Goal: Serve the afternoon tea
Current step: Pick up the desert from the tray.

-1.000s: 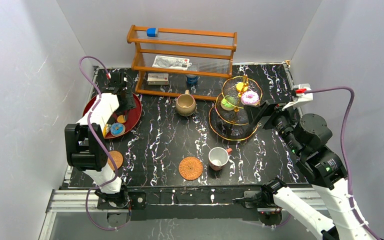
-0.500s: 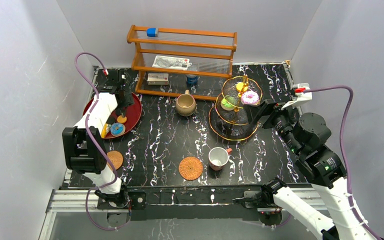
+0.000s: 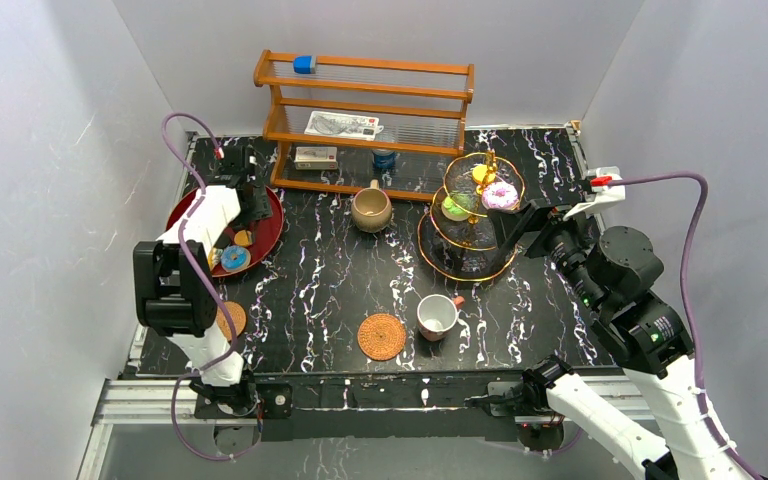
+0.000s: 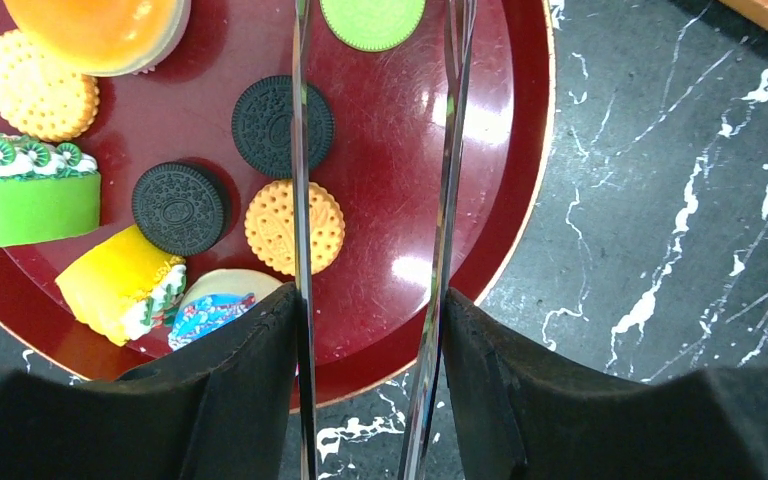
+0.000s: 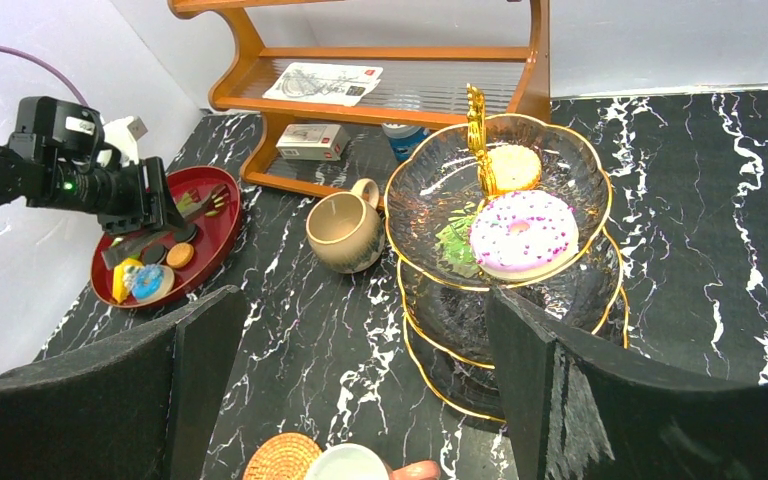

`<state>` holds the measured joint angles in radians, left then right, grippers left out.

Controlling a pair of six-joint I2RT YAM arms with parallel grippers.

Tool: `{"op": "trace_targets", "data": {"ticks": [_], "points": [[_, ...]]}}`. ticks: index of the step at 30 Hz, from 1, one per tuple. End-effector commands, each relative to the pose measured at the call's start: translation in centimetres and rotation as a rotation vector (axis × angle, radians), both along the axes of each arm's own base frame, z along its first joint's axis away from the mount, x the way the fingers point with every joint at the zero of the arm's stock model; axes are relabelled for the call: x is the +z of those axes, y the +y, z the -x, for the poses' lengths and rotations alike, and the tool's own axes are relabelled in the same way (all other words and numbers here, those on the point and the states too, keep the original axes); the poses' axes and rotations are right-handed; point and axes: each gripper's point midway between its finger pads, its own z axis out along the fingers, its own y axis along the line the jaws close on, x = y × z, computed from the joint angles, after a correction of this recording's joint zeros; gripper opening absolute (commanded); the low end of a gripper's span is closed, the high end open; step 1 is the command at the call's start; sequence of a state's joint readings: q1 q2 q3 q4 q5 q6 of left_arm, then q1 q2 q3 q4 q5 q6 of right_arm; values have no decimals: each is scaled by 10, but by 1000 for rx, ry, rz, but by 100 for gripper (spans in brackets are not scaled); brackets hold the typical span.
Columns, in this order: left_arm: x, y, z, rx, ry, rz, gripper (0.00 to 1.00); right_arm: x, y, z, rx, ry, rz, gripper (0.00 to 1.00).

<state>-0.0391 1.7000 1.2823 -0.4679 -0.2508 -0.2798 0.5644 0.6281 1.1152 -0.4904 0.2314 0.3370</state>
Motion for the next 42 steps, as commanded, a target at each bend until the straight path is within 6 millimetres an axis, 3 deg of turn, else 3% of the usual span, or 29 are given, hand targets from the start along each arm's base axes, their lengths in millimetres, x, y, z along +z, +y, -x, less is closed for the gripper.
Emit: {"op": "trace_targets", "data": {"ticks": [1,8,29,35,42], "points": [[-11,6,3,13,29,-4,50,21,-2,-1,-10,-74,-29,99],[-14,4,3,10,44,12,46,21,-3,0,-13,-76,-27,99],[49,-14,-1,-53,-42,93,37,26,0,-1,0,-80,-30,99],[71,-28,-4,-103,-79,158,36,27,-1,0,-2,-80,-34,99],[108,-62,-9,-190,-160,320,34,25,-2,1,-7,-72,-40,99]]}}
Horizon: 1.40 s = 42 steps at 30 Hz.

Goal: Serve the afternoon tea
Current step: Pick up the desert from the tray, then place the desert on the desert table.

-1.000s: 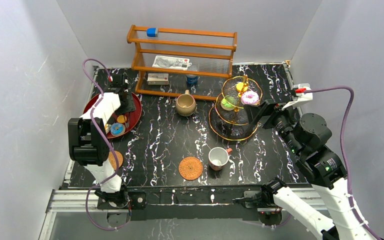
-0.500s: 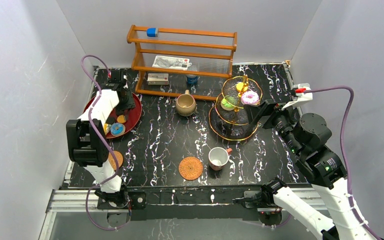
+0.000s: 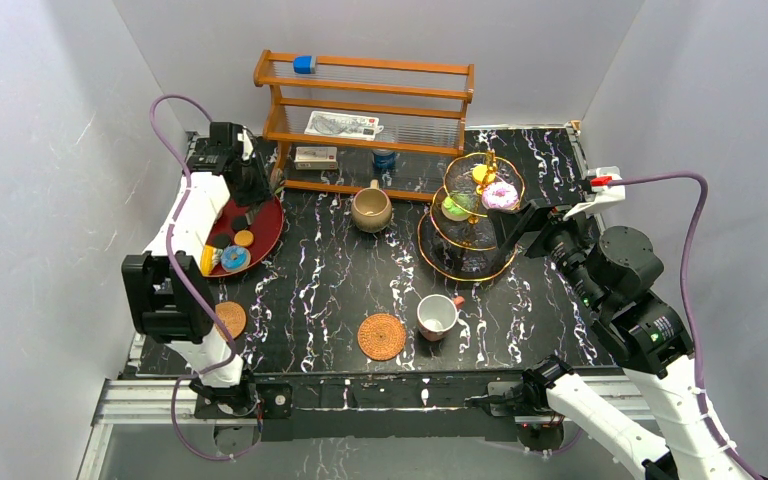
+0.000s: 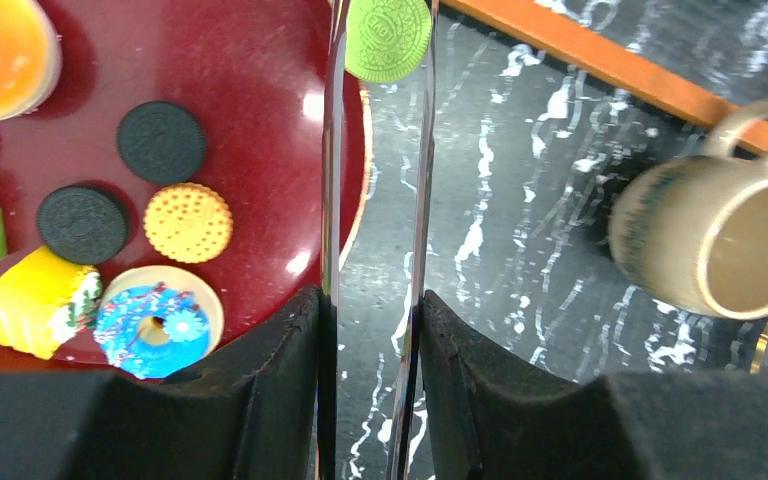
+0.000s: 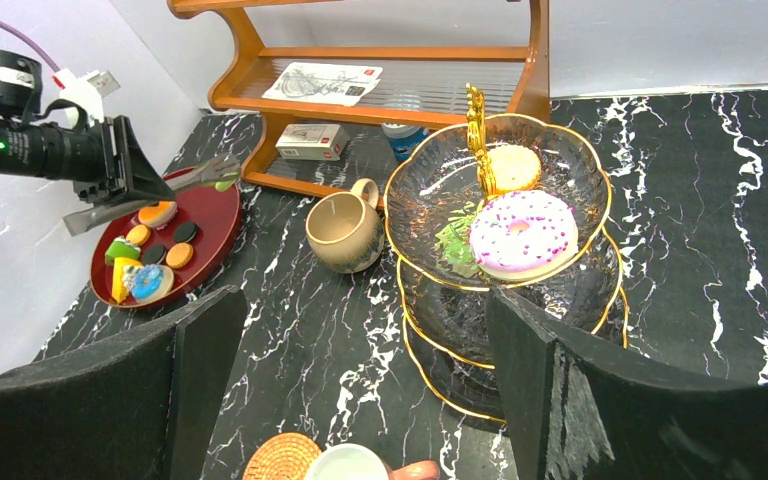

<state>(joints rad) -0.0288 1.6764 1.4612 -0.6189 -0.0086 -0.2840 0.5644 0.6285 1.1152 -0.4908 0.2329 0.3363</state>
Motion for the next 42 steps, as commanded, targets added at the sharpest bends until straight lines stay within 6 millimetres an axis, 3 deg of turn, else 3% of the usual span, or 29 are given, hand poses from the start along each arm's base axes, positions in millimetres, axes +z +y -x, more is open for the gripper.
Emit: {"op": "trace_targets", "data": {"ticks": [1,13,22,35,42], "points": [[59,-28,1,-72,-126,142,33,25,-1,1,-5,-71,-41,99],[123,-91,9,-243,-251,307,33,21,-5,4,-15,-59,-40,99],[172,-162,34,-402,-317,406,33,22,-8,10,-8,-67,-46,99],[208,-264,80,-640,-332,592,32,23,-7,13,1,-67,-61,99],[223,-293,99,-714,-349,640,32,27,-8,12,-5,-71,-55,99]]}}
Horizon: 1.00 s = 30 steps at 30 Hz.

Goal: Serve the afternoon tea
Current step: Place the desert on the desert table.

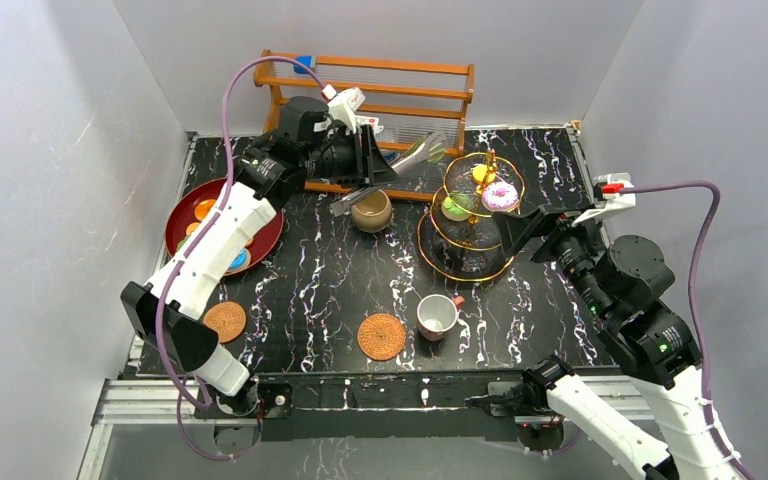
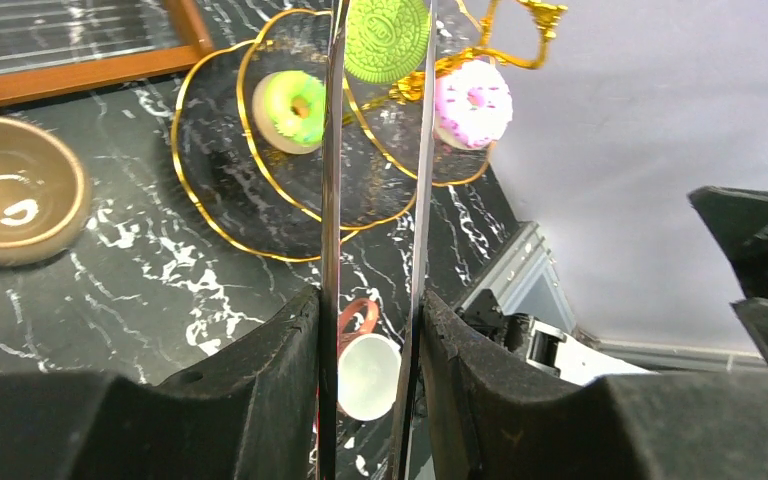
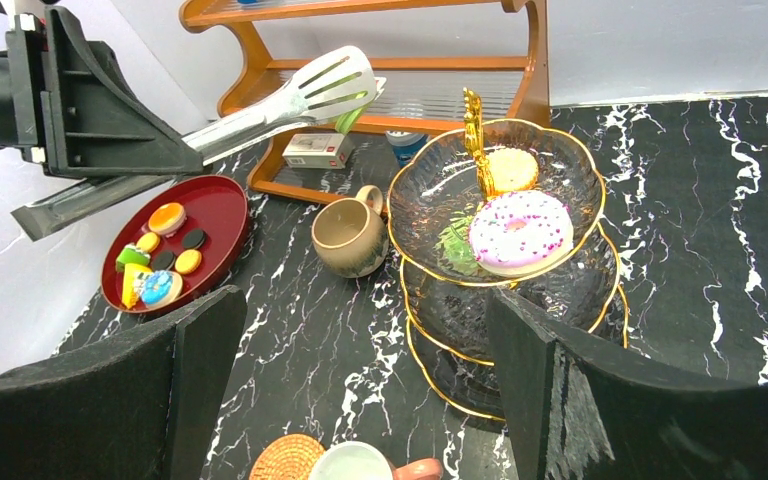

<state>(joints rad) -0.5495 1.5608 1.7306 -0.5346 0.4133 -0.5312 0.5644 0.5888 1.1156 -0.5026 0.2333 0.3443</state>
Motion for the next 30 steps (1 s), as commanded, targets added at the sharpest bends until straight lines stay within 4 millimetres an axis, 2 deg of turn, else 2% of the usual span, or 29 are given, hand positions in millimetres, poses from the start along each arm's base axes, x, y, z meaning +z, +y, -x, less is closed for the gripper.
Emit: {"op": "trace_targets", "data": {"ticks": [1,5,11,23,30], "points": [[40,-17,14,-61,-71,91,32,21,-3,3,-6,-49,-32,99],[36,-26,22,-80,-61,88,32,21,-3,2,-9,-48,-34,99],[19,-35,24,-101,-23,76,33,22,-1,2,-1,-48,-40,99],[1,-51,21,-137,9,65,39,26,-3,2,-9,-55,-41,99],[-7,-51,18,-128,15,43,44,25,-1,2,-1,-56,-40,99]]}}
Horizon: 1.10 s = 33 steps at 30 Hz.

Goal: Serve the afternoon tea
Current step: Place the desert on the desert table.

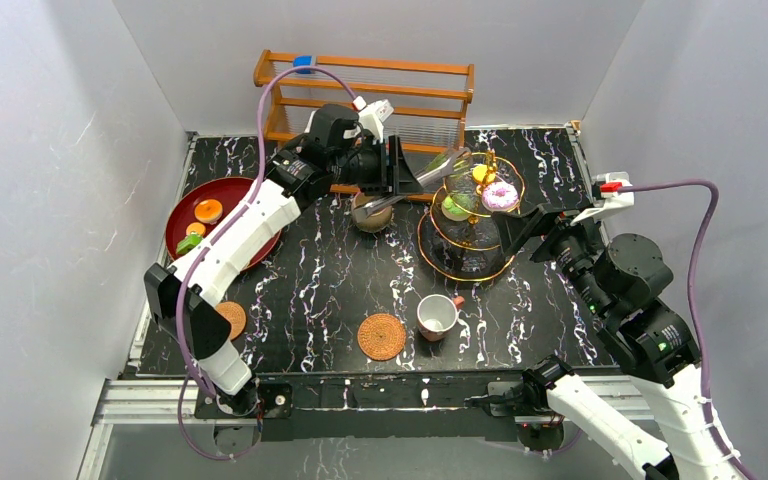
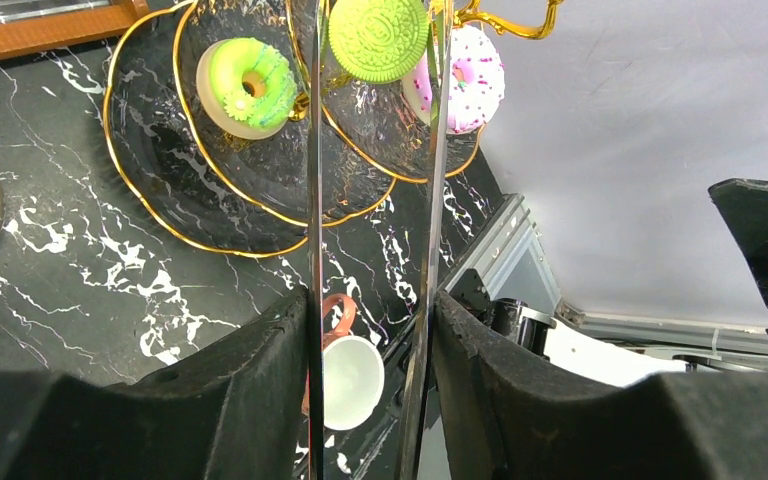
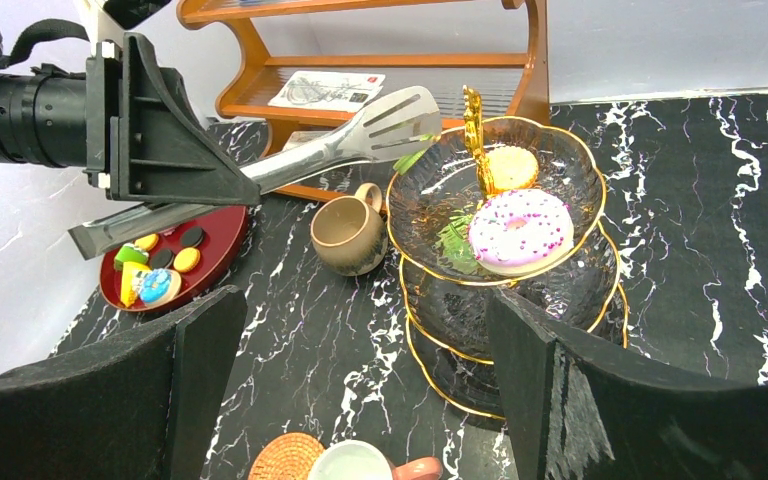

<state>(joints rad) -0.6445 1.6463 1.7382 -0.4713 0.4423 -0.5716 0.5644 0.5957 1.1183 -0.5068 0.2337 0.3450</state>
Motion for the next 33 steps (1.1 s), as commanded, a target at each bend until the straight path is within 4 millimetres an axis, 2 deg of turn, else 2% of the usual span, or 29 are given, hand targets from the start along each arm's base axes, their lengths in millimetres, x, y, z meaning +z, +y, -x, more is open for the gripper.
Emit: {"op": "trace_targets", "data": {"ticks": [1,11,21,28,33], "points": [[12,-2,5,-25,-37,23,44,26,-2,2,-2,-63,-42,99],[11,-1,3,-20,-49,8,49,24,-3,3,-7,-66,-42,99],[28,14,-5,61,-133,-10,48,24,-3,5,-3,-67,-49,99],[34,49,-19,211,-240,-120,47,17,1,0,0,-38,-24,99],[26,85,-31,361,-283,-243,50,14,5,-2,15,-28,-21,99]]}}
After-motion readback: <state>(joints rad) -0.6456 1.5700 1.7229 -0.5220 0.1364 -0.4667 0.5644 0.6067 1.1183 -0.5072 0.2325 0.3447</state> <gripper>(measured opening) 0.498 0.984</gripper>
